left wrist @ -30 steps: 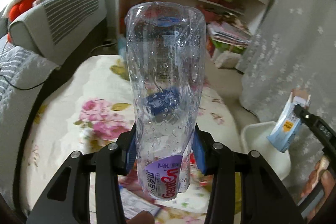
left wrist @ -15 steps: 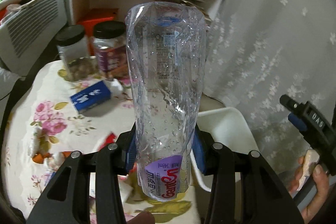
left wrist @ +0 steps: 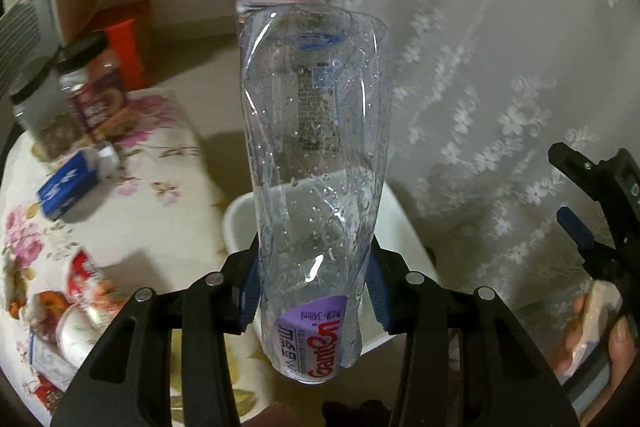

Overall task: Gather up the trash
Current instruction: 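Carry the bottle and carton to the white bin and release both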

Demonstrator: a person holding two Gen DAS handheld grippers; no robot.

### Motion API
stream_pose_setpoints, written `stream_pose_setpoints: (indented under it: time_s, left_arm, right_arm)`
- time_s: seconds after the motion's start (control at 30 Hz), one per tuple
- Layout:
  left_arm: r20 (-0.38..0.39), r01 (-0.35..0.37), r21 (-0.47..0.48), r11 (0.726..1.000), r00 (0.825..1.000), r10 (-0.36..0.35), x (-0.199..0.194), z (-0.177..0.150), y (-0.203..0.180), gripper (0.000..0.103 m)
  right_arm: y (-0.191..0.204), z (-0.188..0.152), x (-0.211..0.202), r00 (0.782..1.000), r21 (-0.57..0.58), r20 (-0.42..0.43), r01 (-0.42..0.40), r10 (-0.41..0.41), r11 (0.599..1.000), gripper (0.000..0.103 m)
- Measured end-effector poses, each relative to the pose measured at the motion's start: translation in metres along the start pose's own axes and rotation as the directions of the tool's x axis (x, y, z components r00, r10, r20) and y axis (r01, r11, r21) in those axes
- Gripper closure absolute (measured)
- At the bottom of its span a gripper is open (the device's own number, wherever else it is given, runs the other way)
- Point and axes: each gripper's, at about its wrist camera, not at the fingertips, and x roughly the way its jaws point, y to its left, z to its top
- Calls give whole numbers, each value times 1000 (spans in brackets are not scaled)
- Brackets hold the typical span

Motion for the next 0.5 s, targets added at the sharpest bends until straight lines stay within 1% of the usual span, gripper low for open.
stream_pose_setpoints:
  time_s: [0.13, 0.2, 0.23, 0.27, 0.33, 0.43, 0.5]
  left_arm:
    - [0, -7, 48, 999, 1000, 7, 17, 13, -33, 57]
    - [10, -16, 66, 998, 1000, 15, 22, 22, -44, 49]
    - [23, -28, 71, 997, 999, 26, 21, 25, -46, 43]
    - [40, -38, 75, 996, 999, 35, 20, 30, -49, 41]
    - [55, -17, 77, 997, 998, 13, 15, 37, -51, 40]
    - [88, -25, 86, 996, 996, 17, 1, 41, -46, 38]
    - [95, -31, 89, 996, 995, 22, -5, 38, -40, 36]
  right_arm:
    - [-8, 5, -2, 1000, 8, 16, 13, -13, 1000, 8]
    - [-9, 8, -2, 1000, 12, 20, 15, -16, 1000, 8]
    - [-11, 9, -2, 1000, 17, 20, 13, -14, 1000, 8]
    - [-12, 9, -1, 1000, 24, 17, 9, -10, 1000, 8]
    - [-13, 10, -1, 1000, 28, 16, 6, -6, 1000, 8]
    - [-8, 9, 0, 1000, 19, 16, 6, -7, 1000, 8]
    - [-3, 7, 0, 1000, 5, 15, 6, -6, 1000, 8]
